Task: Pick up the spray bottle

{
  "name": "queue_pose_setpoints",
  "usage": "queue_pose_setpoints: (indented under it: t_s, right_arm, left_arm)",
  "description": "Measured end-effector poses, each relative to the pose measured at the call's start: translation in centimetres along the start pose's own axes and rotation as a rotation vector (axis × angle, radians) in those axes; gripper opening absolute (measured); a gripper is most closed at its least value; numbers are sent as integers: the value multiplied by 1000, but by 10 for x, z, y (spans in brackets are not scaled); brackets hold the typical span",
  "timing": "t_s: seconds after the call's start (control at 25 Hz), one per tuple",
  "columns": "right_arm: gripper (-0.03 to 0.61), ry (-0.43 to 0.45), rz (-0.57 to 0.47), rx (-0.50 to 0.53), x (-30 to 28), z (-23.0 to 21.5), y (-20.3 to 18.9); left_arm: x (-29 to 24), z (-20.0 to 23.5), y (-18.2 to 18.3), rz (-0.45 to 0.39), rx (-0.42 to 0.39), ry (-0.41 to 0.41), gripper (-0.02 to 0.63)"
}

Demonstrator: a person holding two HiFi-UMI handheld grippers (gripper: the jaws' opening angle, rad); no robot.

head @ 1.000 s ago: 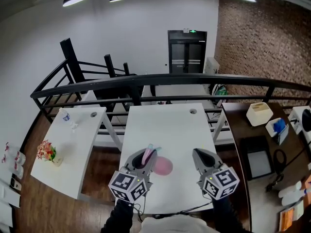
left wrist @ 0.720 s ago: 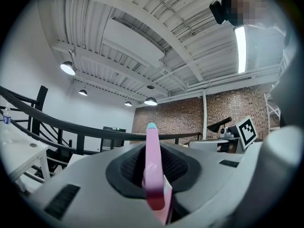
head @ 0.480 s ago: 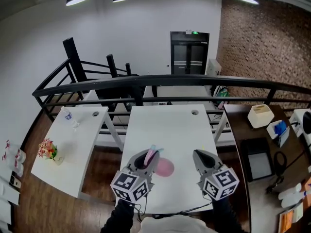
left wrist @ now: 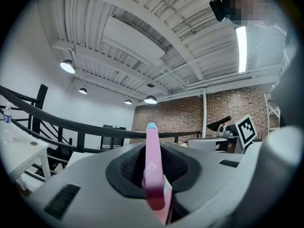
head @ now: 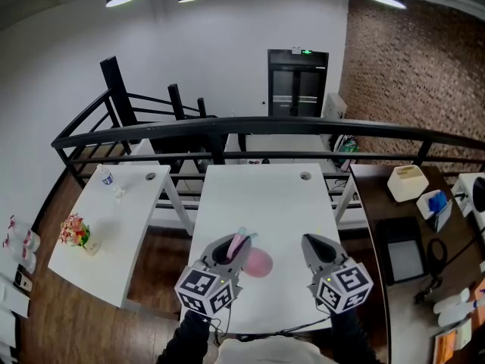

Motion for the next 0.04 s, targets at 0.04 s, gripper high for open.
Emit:
queue_pose_setpoints:
  t_s: [0.04]
  right_arm:
    - [-18, 0, 0, 0, 0, 0, 0]
  left_arm:
    - [0, 0, 0, 2, 0, -1, 71]
Point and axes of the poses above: the fingertips, and each gripper's own axes: x backward along the fingers, z to its left, y out of its top, the point moved 3 cm from there along x, backward along the fingers, and after that the axes turned 13 degrees about x, right-handed, at the moved point
